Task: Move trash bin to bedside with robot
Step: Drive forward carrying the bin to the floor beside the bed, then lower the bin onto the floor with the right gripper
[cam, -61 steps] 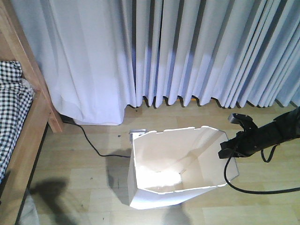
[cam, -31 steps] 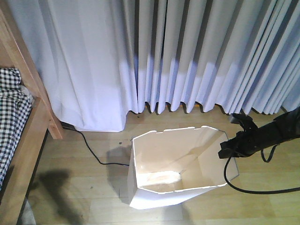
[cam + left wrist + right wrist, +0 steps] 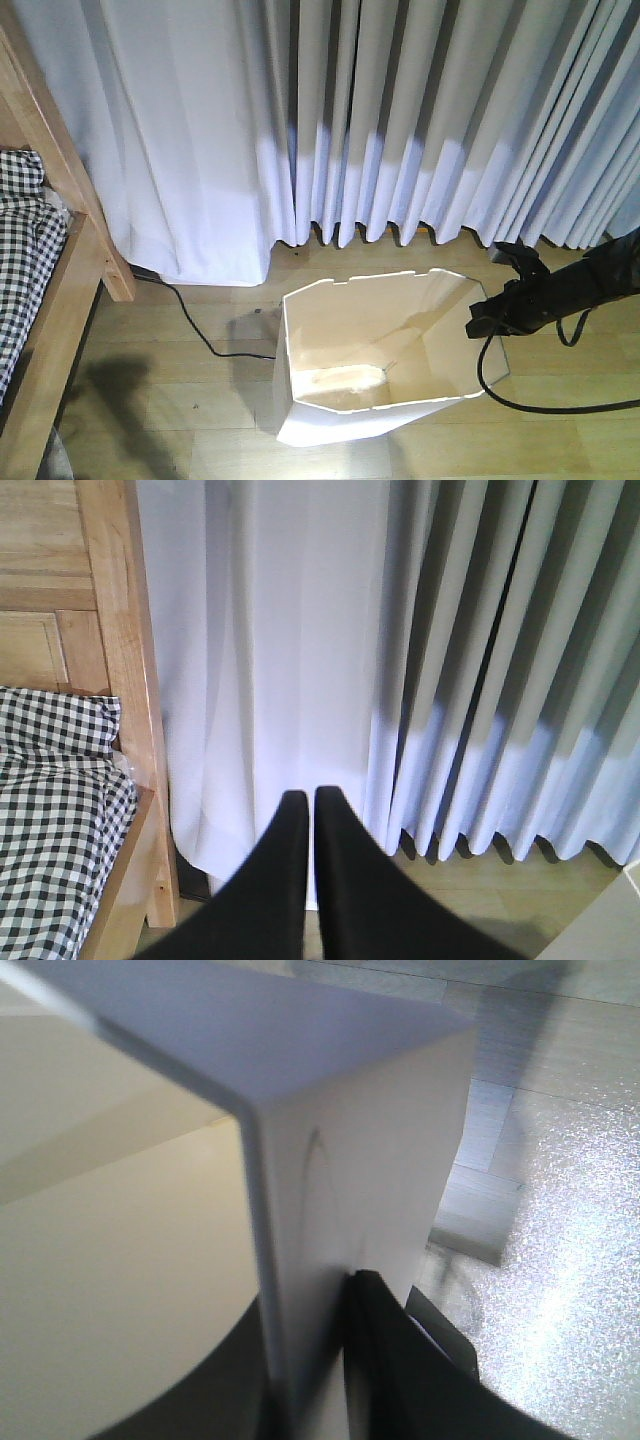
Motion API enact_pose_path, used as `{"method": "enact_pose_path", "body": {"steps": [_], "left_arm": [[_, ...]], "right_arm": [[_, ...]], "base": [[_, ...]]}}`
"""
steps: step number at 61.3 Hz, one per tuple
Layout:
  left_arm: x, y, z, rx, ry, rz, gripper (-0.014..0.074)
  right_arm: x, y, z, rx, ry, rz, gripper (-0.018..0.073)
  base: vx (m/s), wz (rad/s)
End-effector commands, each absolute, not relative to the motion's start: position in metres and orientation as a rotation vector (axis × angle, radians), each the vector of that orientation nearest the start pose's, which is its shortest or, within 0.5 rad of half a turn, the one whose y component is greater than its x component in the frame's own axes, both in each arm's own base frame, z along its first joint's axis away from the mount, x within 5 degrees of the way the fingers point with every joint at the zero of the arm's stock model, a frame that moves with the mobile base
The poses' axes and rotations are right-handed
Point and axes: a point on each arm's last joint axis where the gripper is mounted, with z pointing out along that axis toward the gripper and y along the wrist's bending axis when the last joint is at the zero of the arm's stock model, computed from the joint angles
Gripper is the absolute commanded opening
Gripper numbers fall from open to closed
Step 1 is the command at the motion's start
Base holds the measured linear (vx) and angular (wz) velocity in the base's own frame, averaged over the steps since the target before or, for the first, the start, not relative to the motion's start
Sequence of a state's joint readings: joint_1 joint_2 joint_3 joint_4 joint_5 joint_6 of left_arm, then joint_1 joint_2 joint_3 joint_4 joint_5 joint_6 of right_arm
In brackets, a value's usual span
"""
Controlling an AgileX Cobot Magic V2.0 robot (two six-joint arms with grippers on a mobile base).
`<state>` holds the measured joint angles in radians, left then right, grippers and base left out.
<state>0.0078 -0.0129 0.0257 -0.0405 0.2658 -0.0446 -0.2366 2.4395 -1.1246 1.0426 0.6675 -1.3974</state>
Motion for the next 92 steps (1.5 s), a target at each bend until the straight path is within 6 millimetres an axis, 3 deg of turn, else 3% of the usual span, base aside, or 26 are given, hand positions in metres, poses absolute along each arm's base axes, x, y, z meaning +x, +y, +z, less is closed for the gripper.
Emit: {"method": "enact_pose_path", "body": {"steps": [1,39,50,68,92], "left_arm": [[0.056,0.000,0.182,-0.080,1.696,-0.072,-0.0006],[0.056,0.000,0.182,-0.080,1.696,-0.072,-0.0006],[0.056,0.000,0.182,-0.080,1.696,-0.072,-0.0006],[0.056,0.000,0.182,-0.080,1.696,-0.072,-0.0006],[0.056,0.000,0.182,-0.080,1.696,-0.072,-0.0006]], "right_arm": [[0.356,-0.023,0.012,-0.290,2.708,1.043,-0.0003],[0.356,-0.023,0.012,-0.288,2.708,1.042,-0.0003],[0.361,-0.028,0.007,-0.247,2.724,0.925,-0.0003],[0.376,-0.040,-0.038,-0.104,2.800,0.776,-0.0003],[0.417,-0.038,-0.102,0.026,2.826,0.793,0.0008]], "base": [[0.00,0.00],[0.00,0.00],[0.01,-0.02],[0.00,-0.01],[0.00,0.00]]}}
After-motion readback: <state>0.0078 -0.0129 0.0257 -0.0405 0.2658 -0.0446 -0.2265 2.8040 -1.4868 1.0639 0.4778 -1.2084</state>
